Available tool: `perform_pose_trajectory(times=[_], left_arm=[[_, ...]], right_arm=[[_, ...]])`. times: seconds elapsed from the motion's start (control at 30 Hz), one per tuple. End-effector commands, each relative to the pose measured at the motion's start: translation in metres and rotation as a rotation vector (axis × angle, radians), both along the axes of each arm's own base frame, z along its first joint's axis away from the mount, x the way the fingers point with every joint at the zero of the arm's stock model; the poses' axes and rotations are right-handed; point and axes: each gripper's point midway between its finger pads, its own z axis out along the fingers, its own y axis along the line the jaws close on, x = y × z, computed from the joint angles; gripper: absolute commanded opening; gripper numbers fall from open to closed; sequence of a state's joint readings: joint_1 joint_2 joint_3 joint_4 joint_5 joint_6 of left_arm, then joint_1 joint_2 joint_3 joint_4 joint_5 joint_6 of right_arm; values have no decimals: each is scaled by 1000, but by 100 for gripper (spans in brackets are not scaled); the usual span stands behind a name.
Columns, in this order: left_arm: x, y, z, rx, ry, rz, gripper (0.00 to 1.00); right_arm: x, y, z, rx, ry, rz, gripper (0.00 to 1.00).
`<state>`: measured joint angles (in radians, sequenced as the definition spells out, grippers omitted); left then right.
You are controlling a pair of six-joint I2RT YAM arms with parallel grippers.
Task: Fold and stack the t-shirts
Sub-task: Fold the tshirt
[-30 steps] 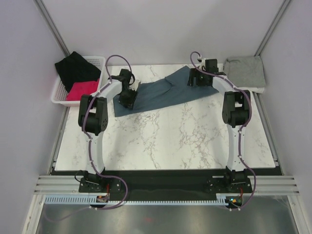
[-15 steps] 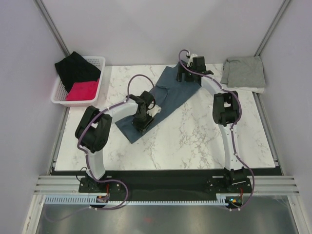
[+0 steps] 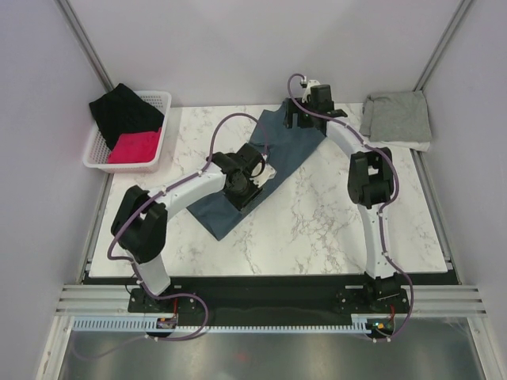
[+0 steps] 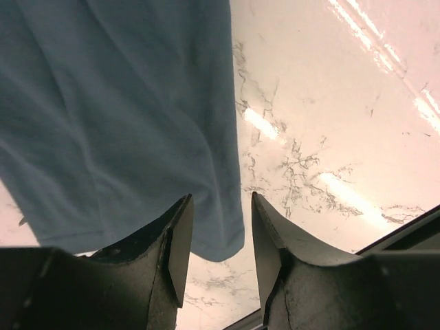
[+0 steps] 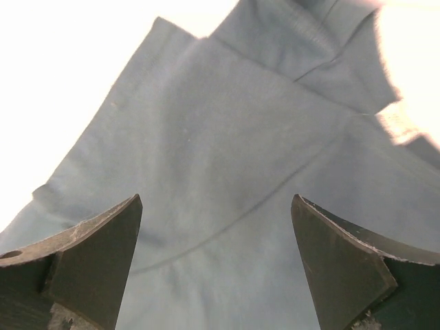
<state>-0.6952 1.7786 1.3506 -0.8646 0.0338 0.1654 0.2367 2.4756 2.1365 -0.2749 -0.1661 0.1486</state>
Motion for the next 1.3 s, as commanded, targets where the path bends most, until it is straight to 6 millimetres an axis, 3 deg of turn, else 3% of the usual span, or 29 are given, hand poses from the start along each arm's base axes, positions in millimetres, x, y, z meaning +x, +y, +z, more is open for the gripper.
perform_pose_trajectory(times=[0.0,0.13,0.4,0.77,1.0,1.13,1.27], left_arm=[[11,6,32,-6,-98,-2,47],[-8,21,14,30,-47,-4,47],[-15,32,-27,79,7,-2,45],[-21,37,-68,148,93,-8,44],[-33,22,-77,115,191,-49,43],[-41,8,-80,115,216,-109,43],[-52,-19,-82,119,205,-193,43]], right_arm=[[-2,-14,106,40,-160,-17,98],[-15,-22,107,25,-140,-29,98],[-19,-29,77,32,-76,-58,98],[-29,-26,-5,227,147,-110,98],[-32,-17,-38,279,223,-110,98],[-29,-11,-46,295,233,-102,98],[-25,-5,-48,296,227,-92,98]])
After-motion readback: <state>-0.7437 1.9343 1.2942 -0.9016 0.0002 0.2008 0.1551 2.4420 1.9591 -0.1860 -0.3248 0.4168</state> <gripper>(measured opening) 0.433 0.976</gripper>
